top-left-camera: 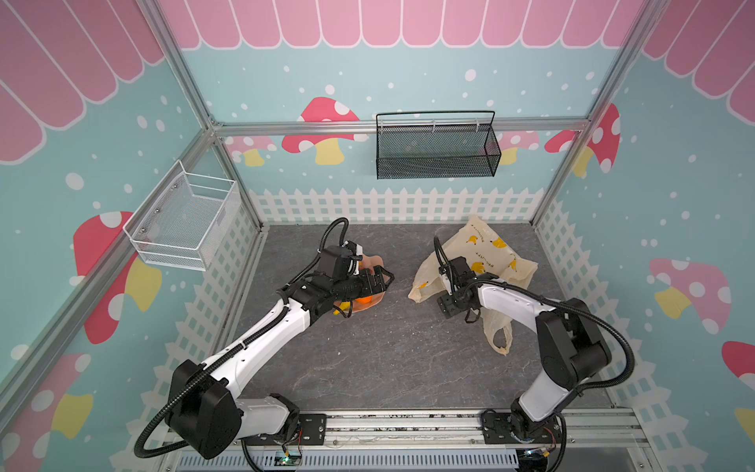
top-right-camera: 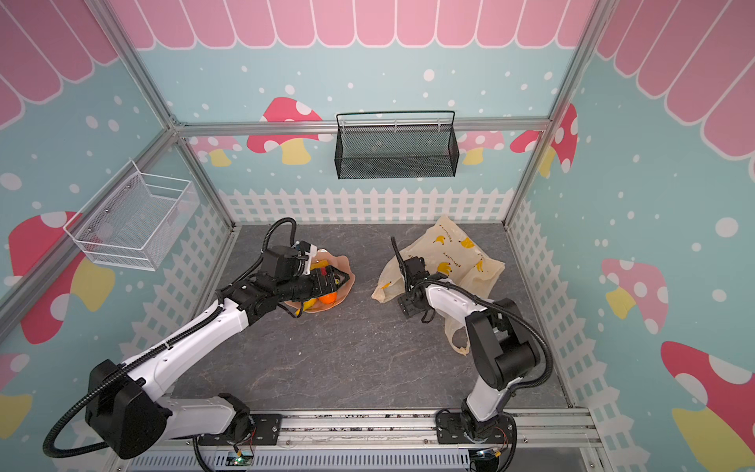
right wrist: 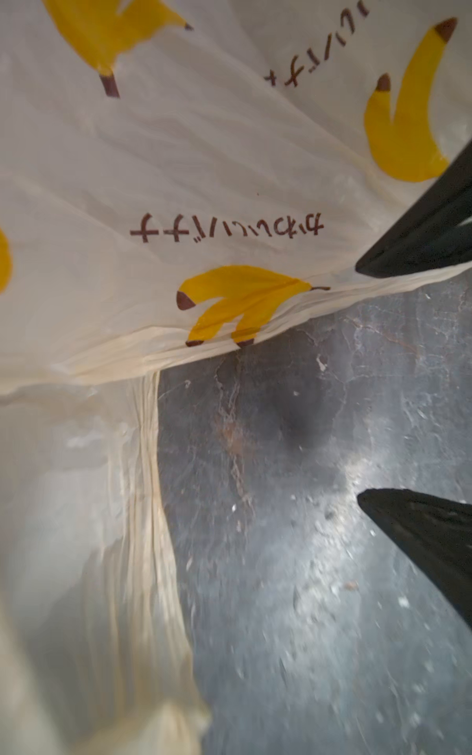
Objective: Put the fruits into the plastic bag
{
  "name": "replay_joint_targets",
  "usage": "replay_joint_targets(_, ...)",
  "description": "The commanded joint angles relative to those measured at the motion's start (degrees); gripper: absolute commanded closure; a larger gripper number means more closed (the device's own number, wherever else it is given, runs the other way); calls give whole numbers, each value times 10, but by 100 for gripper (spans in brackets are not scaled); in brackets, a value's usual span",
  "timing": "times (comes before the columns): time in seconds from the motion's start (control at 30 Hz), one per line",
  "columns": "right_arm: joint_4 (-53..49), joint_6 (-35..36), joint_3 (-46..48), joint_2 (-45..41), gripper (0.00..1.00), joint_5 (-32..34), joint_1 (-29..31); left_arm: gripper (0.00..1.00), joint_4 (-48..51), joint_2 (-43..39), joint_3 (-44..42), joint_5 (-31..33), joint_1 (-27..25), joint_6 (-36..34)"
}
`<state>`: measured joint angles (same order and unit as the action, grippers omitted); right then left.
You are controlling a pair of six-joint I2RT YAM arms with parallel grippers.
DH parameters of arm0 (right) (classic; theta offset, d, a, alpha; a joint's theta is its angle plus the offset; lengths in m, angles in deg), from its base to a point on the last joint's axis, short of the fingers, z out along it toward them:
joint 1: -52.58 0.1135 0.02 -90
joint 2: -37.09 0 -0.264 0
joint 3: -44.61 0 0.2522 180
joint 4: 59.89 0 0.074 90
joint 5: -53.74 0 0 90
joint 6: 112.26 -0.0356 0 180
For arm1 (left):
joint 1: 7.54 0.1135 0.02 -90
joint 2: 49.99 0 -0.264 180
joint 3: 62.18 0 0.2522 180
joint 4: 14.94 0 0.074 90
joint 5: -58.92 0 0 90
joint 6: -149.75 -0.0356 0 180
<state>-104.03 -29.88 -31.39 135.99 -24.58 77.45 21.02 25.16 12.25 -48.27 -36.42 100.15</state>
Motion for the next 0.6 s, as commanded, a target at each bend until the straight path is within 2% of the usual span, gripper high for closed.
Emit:
replay_joint_targets(0.0,-43,26,-25,20,22,59,1,1,-7,-18,-9,2,-7,32)
replay_joint_targets(0.13,-50,31,-41,50,27,100,-2,2,-8,-29,-15,31,-11,51)
replay_joint_targets(0.33,-24,43,-40,70,38,112,-16,3,-6,-28,-20,51,-17,48)
replay_joint_targets(0.43,-9,52,-44,79,46,113,-23,3,-5,-28,-19,60,-17,41)
replay_joint_targets(0.57,-6,56,-58,91,61,128,-32,3,-11,-22,-18,69,-18,36)
